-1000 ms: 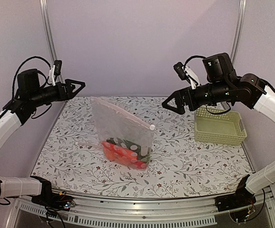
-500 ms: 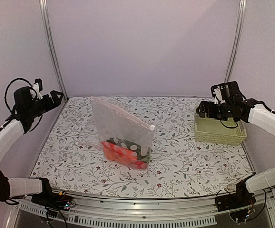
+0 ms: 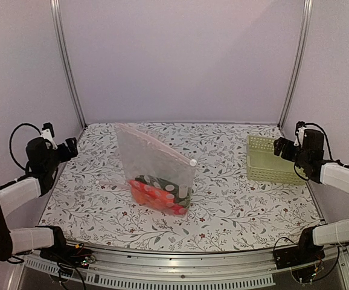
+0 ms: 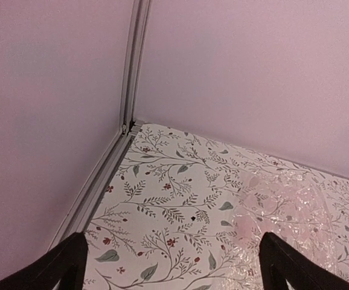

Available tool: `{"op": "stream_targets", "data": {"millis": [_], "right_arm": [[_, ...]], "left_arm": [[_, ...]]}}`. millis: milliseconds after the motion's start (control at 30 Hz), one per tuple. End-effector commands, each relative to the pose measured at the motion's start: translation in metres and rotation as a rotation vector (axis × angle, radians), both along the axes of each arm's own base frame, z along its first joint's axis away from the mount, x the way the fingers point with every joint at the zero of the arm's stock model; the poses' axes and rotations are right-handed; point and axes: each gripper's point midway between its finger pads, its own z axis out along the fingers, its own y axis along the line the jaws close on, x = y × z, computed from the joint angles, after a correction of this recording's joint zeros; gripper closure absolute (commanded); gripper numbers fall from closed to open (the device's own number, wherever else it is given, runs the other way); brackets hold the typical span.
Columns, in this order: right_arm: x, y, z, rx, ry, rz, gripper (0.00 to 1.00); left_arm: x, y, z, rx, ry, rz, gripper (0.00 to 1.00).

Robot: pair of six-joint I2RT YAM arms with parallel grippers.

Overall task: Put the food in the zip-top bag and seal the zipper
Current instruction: Reset both arms

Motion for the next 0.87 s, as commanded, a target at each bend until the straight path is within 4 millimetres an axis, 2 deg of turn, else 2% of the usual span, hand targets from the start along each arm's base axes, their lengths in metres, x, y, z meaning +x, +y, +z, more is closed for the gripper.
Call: {"op": "stream_targets", "data": {"millis": [0, 67, 267, 467, 833], "right_arm": [[0.002, -0.004, 0.02, -0.074, -0.196, 0.007, 0.01], [-0.002, -0.007, 0.015, -0.093, -0.222, -0.005, 0.01], [-0.015, -0.022, -0.005, -0.133, -0.263, -0.083, 0.01], [-0.02, -0.025, -0.005, -0.139, -0.278, -0.103, 0.01], [-0.019, -0.026, -0.006, -0.144, -0.275, -0.106, 0.01]], "left_arm": [[-0.004, -0.002, 0.002, 0.112, -0.059, 0.025, 0.0], [-0.006, -0.005, -0.006, 0.13, -0.051, 0.019, 0.0], [-0.013, 0.005, -0.028, 0.156, -0.003, 0.081, 0.01], [-0.015, 0.007, -0.039, 0.144, 0.003, 0.093, 0.0], [-0.016, 0.009, -0.038, 0.135, -0.004, 0.108, 0.0]]}}
